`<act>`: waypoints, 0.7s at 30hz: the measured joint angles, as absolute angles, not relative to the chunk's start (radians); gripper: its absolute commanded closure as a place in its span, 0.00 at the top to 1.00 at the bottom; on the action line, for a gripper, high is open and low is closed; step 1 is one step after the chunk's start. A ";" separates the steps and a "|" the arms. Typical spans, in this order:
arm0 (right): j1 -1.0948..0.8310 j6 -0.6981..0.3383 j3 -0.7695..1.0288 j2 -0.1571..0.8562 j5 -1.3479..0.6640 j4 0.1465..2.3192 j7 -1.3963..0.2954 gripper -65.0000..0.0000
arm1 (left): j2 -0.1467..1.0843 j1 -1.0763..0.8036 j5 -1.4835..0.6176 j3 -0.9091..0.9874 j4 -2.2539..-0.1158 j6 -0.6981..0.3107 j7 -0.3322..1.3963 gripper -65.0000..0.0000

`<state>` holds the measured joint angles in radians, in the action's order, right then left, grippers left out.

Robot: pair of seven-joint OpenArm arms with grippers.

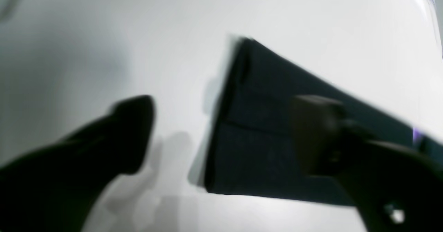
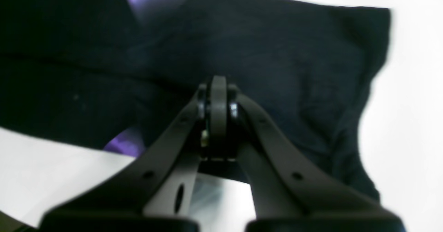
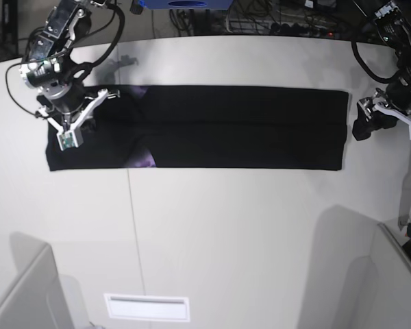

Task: Fold the T-shirt properly
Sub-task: 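Grasp the strip's end with the left gripper, right gripper holding the other end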

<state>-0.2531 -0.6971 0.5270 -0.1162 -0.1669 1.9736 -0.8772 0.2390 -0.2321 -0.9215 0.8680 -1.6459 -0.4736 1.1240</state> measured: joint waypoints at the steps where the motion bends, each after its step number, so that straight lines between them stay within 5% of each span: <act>1: -0.253 -0.697 0.521 -0.116 -0.168 1.974 -0.877 0.00 | 0.238 -0.219 -0.921 0.868 -1.612 -0.500 1.126 0.99; 12: -0.253 -0.697 0.505 -0.117 -0.169 1.974 -0.875 0.00 | 0.233 -0.120 -0.752 0.748 -1.465 -0.502 1.123 0.90; 16: -0.253 -0.697 0.508 -0.116 -0.168 1.974 -0.876 0.00 | 0.233 -0.119 -0.765 0.688 -1.399 -0.502 0.995 0.89; 21: -0.253 -0.697 0.511 -0.116 -0.168 1.974 -0.876 0.00 | 0.238 -0.105 -0.805 0.638 -1.303 -0.525 0.902 0.72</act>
